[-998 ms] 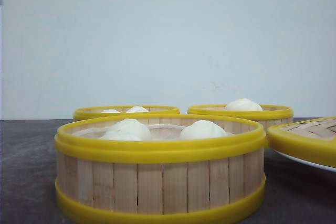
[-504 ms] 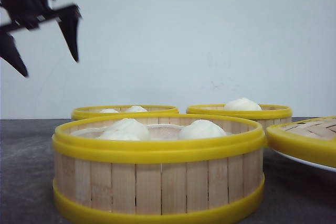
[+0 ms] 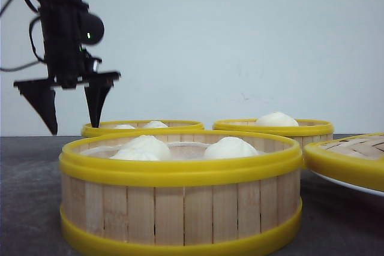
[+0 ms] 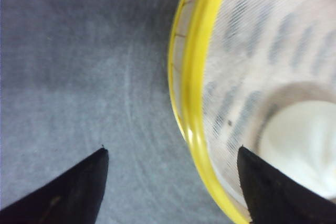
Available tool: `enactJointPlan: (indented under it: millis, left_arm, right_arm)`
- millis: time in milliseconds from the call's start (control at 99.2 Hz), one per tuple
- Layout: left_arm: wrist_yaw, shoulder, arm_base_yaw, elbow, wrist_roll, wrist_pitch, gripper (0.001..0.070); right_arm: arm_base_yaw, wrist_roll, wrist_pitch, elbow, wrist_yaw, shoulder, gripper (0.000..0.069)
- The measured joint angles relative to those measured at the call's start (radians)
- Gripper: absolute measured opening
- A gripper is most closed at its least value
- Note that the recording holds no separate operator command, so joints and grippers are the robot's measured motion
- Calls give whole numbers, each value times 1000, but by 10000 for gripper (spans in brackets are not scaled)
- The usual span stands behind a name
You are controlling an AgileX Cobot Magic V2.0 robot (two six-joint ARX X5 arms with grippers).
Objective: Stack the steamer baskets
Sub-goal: 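Reach the left gripper down and grasp the rim of the farther bun basket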
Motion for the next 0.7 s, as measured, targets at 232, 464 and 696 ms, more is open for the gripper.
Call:
enactJointPlan:
  millis: [232, 464, 696]
  left_arm:
    - [2, 12, -3, 0, 0, 19, 223]
    - [1, 12, -9, 0, -8, 59, 43]
    - [-3, 17, -14, 18, -7, 68, 32]
  right_arm:
    - [0, 0, 0, 0, -2, 0, 9]
    - [0, 0, 0, 0, -2, 0, 9]
    - [0, 0, -8, 0, -3, 0, 9]
